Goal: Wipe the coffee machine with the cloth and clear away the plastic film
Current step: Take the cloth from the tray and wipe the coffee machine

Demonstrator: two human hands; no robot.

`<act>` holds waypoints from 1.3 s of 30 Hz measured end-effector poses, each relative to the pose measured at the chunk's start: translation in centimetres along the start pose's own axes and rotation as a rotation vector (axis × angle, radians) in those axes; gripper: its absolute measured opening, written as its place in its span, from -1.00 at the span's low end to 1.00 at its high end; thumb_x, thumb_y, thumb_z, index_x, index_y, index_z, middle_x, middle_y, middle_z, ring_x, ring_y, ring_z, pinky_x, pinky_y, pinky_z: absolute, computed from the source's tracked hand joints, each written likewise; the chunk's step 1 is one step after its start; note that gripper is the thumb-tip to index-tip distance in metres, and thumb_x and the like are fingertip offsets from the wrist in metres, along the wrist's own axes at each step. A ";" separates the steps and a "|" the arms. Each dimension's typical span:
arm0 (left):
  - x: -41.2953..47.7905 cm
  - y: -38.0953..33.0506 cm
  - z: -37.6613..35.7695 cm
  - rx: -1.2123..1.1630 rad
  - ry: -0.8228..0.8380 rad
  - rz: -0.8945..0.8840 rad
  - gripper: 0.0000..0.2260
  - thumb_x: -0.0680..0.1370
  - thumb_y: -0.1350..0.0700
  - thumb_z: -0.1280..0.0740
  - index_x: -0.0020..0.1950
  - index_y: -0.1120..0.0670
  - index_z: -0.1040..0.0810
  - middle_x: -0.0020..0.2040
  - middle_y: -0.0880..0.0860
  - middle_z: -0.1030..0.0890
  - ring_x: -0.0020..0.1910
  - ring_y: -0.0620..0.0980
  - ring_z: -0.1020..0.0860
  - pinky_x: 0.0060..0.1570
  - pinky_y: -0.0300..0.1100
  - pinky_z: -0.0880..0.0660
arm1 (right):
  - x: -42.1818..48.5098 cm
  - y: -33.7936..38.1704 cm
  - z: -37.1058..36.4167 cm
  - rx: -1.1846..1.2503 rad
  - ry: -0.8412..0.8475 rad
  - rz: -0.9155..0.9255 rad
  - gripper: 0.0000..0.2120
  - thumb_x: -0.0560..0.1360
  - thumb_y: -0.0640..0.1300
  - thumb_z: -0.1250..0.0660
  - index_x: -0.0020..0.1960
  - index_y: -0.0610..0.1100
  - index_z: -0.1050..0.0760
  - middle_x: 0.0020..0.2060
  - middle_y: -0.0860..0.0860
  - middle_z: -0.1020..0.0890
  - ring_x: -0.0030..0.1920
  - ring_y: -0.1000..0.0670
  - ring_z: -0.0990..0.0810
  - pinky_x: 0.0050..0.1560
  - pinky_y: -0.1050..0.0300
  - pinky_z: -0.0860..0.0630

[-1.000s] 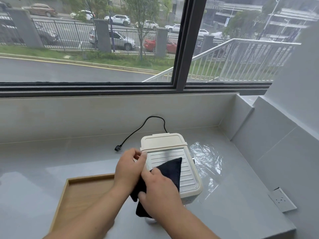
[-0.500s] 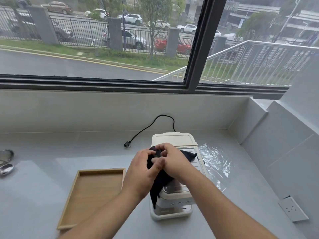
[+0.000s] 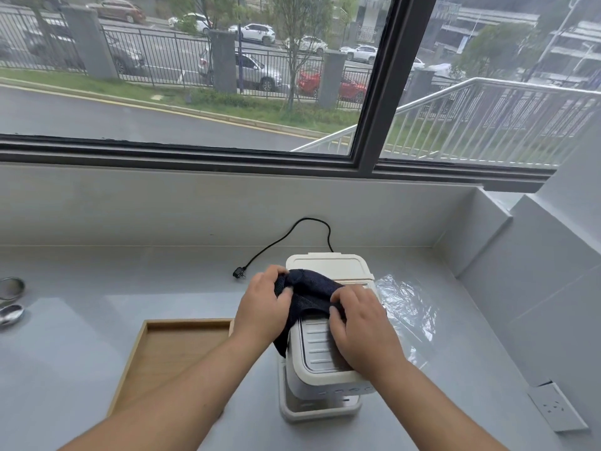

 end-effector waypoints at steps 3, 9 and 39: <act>0.5 0.5 0.0 -0.162 -0.060 0.030 -0.79 0.60 0.09 -0.34 0.09 -0.25 -0.52 0.11 -0.11 -0.49 0.05 -0.27 -0.51 0.08 -0.13 -0.41 | -0.1 -0.3 0.1 -0.028 -0.048 -0.011 -0.85 0.53 -0.10 -0.34 0.09 -0.06 -0.51 -0.03 0.03 -0.52 -0.01 -0.10 -0.46 0.11 -0.04 -0.46; 3.1 0.5 -0.6 -0.229 -0.086 0.068 -0.77 0.62 0.10 -0.35 0.11 -0.27 -0.53 0.18 -0.02 -0.40 0.02 -0.32 -0.48 0.12 -0.26 -0.33 | 0.0 -0.3 -0.4 -0.088 0.009 -0.033 -0.70 0.51 0.00 -0.20 0.20 0.00 -0.51 0.04 0.05 -0.53 0.08 -0.10 -0.48 0.16 -0.08 -0.46; 0.3 19.4 -11.8 0.140 0.242 0.558 -0.89 0.55 0.24 -0.30 0.04 0.22 -0.55 -0.08 0.14 -0.64 -0.10 0.19 -0.62 -0.25 -0.12 -0.44 | 0.5 -1.5 -1.9 -0.108 0.034 -0.076 -0.68 0.48 -0.01 -0.17 0.16 0.04 -0.57 0.17 0.05 -0.55 0.23 -0.10 -0.45 0.30 -0.08 -0.35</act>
Point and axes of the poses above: each hand's wrist, its own x-axis towards the middle knuckle, its own z-axis out of the back of the hand, y = z × x, the point moved 9 cm from there along x, towards the middle knuckle
